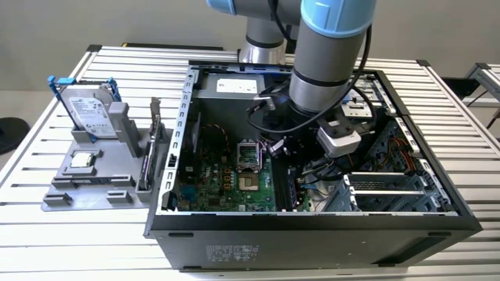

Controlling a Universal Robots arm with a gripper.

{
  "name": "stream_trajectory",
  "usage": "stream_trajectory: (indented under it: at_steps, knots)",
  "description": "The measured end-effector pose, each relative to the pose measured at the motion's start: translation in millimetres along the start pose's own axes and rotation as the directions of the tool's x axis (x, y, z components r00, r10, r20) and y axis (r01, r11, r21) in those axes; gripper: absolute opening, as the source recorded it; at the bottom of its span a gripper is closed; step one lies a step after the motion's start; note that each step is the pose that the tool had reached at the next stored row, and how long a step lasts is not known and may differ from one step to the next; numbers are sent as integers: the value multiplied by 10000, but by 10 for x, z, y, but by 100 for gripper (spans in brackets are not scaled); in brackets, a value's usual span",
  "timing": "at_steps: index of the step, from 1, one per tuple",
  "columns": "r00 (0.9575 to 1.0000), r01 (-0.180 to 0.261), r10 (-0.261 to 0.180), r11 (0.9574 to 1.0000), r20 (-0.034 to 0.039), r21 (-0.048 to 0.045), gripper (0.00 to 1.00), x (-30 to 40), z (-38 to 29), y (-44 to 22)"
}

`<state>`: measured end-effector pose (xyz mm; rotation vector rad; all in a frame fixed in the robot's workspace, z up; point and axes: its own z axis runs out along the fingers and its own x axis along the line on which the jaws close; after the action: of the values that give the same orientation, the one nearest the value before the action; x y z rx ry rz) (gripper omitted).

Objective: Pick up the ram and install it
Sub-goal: 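Press down the ram until it locks into place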

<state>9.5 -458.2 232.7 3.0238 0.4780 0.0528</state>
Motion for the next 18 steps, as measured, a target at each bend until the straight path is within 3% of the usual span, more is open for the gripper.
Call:
stream_trajectory:
  at_steps: [5,9,13,18]
  knots:
    - [9964,843,-843,9964,-72,15,0,-1,0,0]
    - [9875,1570,-1570,9876,-135,23,0,-1,0,0]
    - [9735,2278,-2277,9737,-198,27,0,-1,0,0]
    - [9490,3141,-3139,9494,-276,25,0,-1,0,0]
